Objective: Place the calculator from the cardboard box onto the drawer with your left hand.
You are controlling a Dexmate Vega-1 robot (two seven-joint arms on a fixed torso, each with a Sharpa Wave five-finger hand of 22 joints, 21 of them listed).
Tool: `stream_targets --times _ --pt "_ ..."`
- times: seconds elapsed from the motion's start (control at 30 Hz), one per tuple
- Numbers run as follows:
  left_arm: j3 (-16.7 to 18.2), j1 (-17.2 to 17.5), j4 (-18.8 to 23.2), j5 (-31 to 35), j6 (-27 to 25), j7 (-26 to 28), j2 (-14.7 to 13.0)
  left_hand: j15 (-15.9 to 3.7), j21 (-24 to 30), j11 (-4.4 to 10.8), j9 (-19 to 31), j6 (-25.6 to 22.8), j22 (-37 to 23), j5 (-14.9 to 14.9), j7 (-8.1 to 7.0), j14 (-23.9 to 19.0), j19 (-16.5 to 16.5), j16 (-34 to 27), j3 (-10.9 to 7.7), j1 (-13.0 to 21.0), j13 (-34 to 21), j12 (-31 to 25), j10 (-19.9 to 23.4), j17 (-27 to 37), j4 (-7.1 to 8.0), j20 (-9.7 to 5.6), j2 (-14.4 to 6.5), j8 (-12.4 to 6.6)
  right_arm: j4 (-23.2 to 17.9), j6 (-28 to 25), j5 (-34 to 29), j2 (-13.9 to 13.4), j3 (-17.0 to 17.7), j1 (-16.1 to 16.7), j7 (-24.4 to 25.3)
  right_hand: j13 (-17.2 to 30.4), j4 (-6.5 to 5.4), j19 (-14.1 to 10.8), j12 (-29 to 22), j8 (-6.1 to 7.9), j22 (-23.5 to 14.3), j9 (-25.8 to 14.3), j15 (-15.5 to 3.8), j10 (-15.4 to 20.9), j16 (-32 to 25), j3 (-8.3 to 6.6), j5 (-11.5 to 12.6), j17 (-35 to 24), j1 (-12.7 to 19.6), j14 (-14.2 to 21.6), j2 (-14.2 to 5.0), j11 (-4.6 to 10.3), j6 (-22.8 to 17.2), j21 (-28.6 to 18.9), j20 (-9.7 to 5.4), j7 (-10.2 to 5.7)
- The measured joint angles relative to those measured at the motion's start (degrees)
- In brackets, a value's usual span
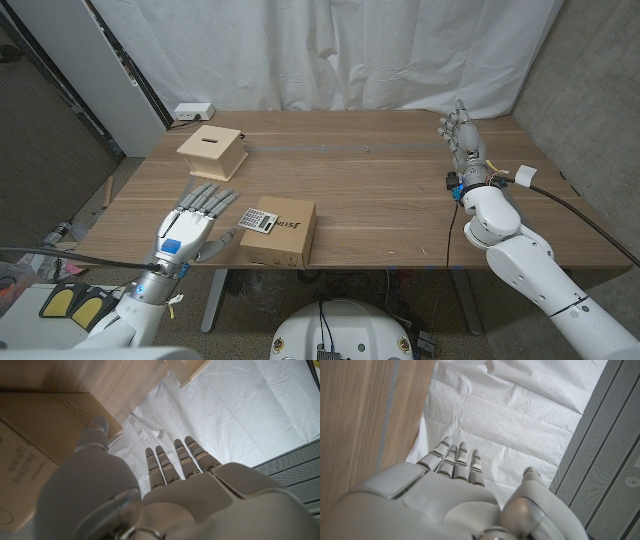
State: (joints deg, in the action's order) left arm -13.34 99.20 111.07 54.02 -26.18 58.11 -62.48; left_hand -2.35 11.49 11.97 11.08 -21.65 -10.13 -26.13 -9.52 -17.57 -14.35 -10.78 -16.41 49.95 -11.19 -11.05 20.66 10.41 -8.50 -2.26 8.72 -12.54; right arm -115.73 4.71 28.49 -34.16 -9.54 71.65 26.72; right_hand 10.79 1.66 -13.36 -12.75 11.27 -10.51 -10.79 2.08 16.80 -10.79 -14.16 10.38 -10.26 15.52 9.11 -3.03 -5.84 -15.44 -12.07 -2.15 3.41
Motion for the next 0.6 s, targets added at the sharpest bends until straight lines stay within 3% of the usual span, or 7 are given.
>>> stream_targets --times 0.6 --pt "-4.8 -5.1 -2.3 -1.6 2.0 2.5 0.5 0.24 0.0 -0.10 0.0 -1.5 0.0 -0.5 0.10 -0.8 0.0 0.0 0.22 0.7 0.0 -0.5 1.3 0.0 0.22 0.00 -0.7 -0.89 -0.7 -0.2 -0.1 -0.1 0.9 0.8 0.1 0.0 0.00 -0.5 0.0 0.00 0.0 0.0 0.03 0.3 0.0 0.00 0.0 0.0 0.0 0.6 0.00 -0.32 0.0 0.0 0.11 0.00"
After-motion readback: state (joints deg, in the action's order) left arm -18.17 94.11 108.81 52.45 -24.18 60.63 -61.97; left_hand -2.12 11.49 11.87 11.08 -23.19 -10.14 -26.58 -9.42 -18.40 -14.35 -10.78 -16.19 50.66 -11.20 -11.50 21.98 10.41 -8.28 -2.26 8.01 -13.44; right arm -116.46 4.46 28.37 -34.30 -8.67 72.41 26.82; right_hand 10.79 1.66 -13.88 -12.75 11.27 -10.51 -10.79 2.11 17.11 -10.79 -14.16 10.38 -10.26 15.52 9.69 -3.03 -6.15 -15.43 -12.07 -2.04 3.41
